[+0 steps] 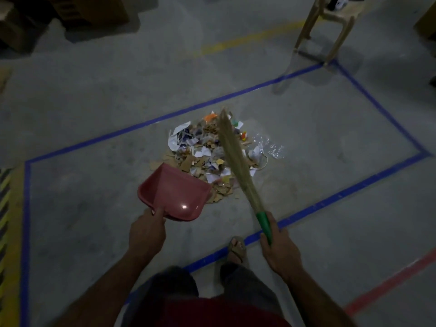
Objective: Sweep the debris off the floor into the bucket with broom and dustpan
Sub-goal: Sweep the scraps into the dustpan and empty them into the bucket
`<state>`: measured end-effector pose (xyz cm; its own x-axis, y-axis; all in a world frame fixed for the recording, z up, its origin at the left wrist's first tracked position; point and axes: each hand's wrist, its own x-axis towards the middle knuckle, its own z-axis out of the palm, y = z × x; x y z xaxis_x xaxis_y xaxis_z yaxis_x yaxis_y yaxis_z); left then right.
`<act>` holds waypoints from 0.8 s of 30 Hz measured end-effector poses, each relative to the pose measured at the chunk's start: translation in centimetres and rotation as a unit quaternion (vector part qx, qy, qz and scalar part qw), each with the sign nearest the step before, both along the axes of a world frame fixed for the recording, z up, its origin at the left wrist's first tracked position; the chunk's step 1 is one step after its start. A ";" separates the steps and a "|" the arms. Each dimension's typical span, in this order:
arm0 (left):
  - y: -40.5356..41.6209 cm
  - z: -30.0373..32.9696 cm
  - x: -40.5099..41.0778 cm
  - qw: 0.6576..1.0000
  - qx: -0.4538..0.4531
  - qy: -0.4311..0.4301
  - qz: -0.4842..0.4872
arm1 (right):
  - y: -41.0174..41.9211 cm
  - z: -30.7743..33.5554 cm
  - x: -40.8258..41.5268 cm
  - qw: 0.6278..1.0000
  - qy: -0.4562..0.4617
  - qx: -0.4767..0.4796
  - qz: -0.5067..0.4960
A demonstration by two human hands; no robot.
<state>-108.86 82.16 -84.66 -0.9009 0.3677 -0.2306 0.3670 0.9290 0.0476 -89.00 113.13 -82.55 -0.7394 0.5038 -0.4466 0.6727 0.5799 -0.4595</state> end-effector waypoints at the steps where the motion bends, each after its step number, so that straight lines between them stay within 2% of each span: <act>1: 1.0 -0.3 -1.0 1.000 -0.004 -0.001 0.000 | 1.1 -0.2 -1.2 1.000 -0.003 -0.008 0.002; 6: 4.0 -2.1 -5.7 0.999 -0.034 -0.019 -0.033 | 4.9 -1.8 -7.7 0.999 -0.029 0.001 0.025; 15: 8.5 -10.6 -15.5 0.991 -0.058 -0.117 -0.033 | 7.2 -7.4 -17.1 0.989 -0.127 0.055 0.061; 19: 10.0 -15.5 -20.0 0.987 -0.061 -0.140 -0.042 | 7.7 -12.2 -21.6 0.979 -0.173 0.075 0.078; 24: 11.0 -24.3 -24.4 0.985 -0.059 -0.163 -0.022 | 9.0 -20.5 -25.9 0.978 -0.169 0.061 0.103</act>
<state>-133.27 93.20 -108.92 -0.7559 0.3577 -0.5483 0.3898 0.9188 0.0620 -114.94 122.17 -103.03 -0.6510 0.4249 -0.6290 0.6377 0.7556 -0.1496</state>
